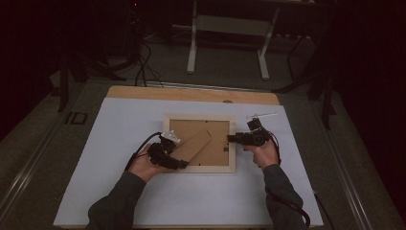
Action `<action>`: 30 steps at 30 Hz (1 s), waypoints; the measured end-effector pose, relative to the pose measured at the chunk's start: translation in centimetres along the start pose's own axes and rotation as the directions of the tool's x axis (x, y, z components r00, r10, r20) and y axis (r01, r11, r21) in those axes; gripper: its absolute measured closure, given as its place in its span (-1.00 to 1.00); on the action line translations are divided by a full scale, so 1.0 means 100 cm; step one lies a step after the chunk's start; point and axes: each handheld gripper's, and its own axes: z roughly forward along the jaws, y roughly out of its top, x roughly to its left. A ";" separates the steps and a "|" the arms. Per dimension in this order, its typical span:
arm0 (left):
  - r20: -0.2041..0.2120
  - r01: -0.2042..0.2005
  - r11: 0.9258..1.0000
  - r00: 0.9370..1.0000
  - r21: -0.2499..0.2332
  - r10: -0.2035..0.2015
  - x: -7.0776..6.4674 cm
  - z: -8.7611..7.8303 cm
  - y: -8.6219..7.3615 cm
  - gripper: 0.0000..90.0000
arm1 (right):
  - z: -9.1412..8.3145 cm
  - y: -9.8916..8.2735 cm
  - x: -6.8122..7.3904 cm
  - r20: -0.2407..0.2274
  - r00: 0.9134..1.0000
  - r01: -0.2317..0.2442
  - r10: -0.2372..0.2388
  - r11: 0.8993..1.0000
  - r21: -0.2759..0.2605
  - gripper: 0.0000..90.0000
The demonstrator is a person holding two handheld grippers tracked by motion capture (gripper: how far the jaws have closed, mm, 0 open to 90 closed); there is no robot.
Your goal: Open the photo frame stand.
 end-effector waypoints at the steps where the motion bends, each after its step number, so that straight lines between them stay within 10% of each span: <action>1: -0.006 -0.002 1.000 1.000 -0.003 0.002 -0.001 0.001 0.000 0.21 | -0.001 0.000 0.000 0.001 1.000 -0.001 0.001 1.000 -0.002 0.30; 30: -0.112 -0.050 0.999 0.992 0.008 0.050 -0.005 0.006 0.014 0.42 | -0.023 0.011 0.016 0.086 0.994 0.080 -0.071 0.991 -0.107 0.38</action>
